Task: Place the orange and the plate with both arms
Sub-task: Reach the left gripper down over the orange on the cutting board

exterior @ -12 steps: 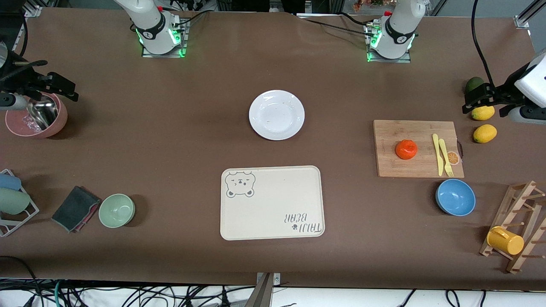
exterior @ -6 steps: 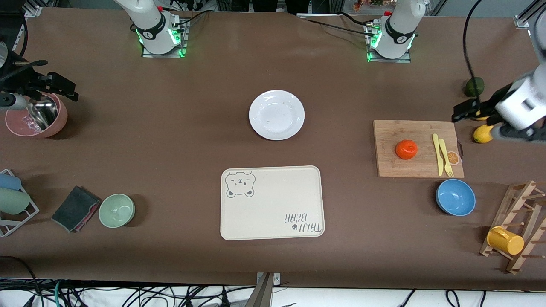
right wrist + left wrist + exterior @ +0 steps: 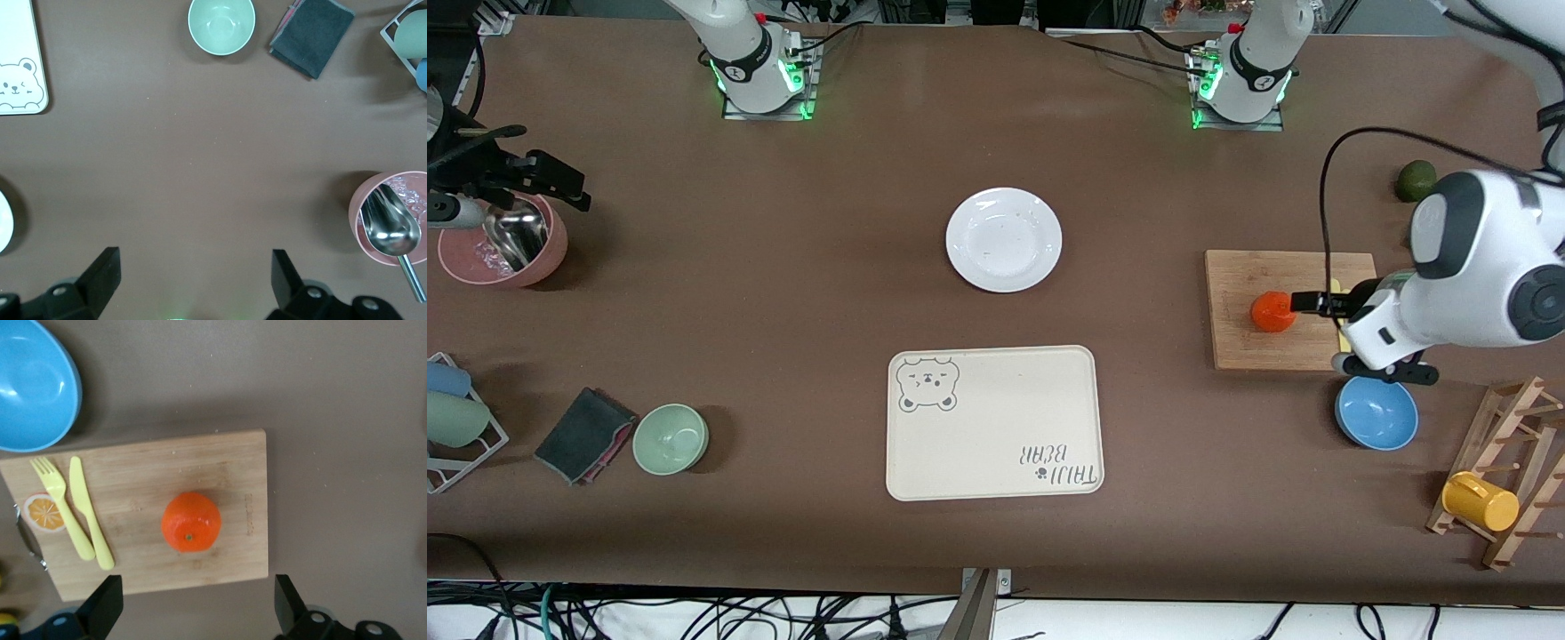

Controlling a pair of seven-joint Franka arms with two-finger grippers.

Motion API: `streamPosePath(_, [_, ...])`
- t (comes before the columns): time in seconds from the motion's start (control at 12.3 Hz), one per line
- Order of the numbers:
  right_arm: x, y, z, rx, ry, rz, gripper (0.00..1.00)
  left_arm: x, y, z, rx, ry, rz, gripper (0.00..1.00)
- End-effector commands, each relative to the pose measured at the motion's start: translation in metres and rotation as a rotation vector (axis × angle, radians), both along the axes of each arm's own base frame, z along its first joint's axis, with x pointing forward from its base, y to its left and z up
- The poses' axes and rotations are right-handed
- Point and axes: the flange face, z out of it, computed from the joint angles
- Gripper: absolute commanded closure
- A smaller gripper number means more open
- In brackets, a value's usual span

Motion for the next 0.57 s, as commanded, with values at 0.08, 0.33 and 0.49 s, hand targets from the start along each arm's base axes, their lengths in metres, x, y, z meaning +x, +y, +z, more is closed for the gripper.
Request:
streamPosePath(0.08, [-0.005, 0.002, 0.004, 0.005, -0.001, -0.004, 0.00, -0.029, 0.001, -0.026, -0.007, -0.064, 0.016, 0.00])
streamPosePath(0.33, [-0.005, 0.002, 0.004, 0.005, 0.000, -0.004, 0.00, -0.056, 0.003, -0.067, 0.002, -0.152, 0.037, 0.00])
streamPosePath(0.49, [-0.006, 0.002, 0.005, 0.005, -0.001, -0.004, 0.00, -0.064, -0.004, -0.086, 0.015, -0.137, 0.076, 0.00])
